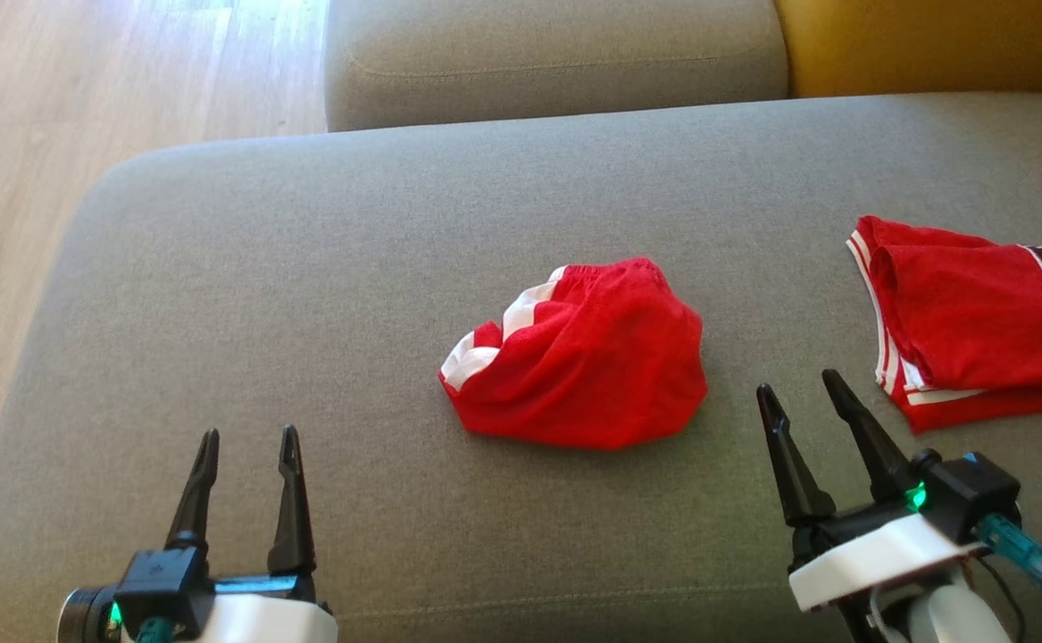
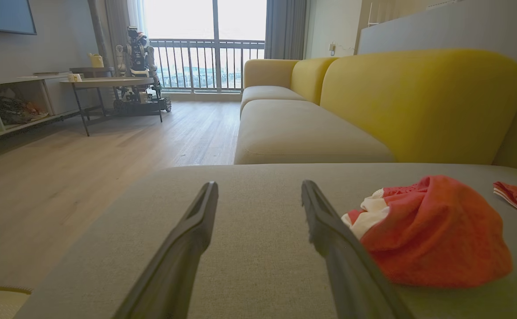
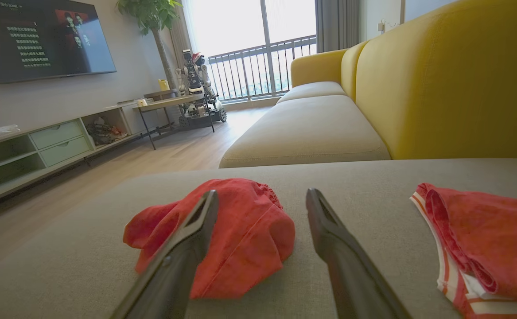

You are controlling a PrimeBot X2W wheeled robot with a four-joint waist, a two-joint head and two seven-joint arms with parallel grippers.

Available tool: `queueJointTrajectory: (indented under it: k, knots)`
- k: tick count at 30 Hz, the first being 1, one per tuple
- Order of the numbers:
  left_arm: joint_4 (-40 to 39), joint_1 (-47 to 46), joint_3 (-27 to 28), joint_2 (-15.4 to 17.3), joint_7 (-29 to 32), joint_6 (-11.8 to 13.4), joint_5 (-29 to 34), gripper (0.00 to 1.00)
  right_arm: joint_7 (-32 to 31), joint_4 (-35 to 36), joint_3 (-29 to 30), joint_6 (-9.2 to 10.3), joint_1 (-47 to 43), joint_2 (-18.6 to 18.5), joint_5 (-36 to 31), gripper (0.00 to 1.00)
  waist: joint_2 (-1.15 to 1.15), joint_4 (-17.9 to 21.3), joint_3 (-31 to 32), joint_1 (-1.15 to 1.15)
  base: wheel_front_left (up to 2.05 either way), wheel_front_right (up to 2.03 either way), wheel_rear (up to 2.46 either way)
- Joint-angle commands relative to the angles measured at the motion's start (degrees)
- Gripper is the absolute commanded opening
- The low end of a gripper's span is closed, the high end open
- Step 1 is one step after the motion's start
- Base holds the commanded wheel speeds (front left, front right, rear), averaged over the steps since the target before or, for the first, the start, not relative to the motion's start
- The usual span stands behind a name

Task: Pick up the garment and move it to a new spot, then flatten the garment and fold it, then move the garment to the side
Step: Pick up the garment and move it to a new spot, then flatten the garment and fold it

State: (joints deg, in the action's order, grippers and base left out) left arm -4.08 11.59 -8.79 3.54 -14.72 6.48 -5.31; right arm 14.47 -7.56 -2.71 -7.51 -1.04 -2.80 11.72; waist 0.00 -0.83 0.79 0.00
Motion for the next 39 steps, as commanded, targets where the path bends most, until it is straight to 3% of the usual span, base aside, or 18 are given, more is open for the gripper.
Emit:
queueJointTrajectory:
  k: [1,15,39]
  knots:
    - [-2.35,-1.83,1.86,-0.4,-0.28,-0.27,0.63,1.0,0.52,1.67,-1.48,0.02,0.47,-0.08,0.41,1.0,0.0,0.09,-0.22,0.0,0.0,0.0,0.0]
    - [-0.86,-2.6,2.55,-0.63,-0.28,-1.63,1.37,1.0,0.52,1.24,-1.87,0.02,0.46,-0.08,1.55,1.0,0.0,-0.28,-0.38,0.0,0.0,0.0,0.0]
    - [-0.54,-2.72,0.73,-0.66,-0.28,-0.83,1.61,1.0,0.52,1.01,-2.16,0.02,0.61,-0.08,1.97,1.0,0.0,-0.16,-0.3,0.0,0.0,0.0,0.0]
